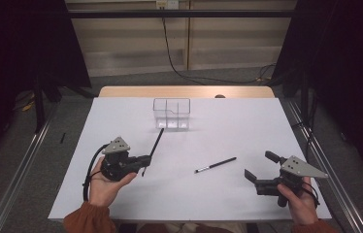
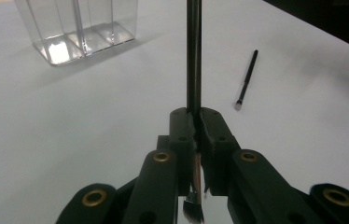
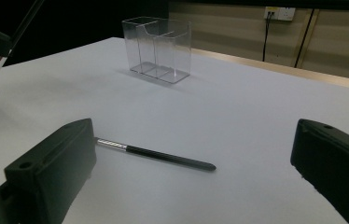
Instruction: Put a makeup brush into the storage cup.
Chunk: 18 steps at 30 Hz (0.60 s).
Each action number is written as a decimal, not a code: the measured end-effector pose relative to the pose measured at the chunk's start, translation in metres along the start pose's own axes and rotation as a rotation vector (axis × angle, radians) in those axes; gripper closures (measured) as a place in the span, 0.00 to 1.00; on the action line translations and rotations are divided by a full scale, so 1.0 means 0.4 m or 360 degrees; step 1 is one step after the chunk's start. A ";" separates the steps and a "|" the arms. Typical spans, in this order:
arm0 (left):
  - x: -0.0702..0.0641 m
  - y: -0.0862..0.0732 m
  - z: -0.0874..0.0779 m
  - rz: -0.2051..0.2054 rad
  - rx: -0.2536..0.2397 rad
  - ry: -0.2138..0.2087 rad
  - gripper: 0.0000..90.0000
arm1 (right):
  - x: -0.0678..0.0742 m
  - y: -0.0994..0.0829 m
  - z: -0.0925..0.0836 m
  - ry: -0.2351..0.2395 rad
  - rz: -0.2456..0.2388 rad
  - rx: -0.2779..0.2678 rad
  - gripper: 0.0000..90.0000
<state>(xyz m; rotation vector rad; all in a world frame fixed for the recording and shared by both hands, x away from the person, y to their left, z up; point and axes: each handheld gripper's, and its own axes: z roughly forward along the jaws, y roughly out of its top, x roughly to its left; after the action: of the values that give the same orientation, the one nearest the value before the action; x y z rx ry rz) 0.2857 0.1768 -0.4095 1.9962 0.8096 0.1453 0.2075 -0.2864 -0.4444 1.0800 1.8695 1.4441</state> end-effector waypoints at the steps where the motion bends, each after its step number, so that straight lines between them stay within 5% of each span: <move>1: -0.001 0.000 0.000 0.0004 0.0005 -0.0006 0.94 | 0.000 0.000 0.000 0.0000 0.0000 0.0001 0.00; 18: -0.053 0.037 0.022 0.0127 -0.0011 -0.0132 0.94 | 0.001 -0.001 0.000 0.0015 -0.0009 0.0001 0.00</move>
<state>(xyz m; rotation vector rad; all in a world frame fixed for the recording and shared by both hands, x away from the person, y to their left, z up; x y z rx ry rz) 0.2800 0.1530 -0.3977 2.0149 0.6764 0.1104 0.2073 -0.2861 -0.4446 1.0693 1.8787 1.4479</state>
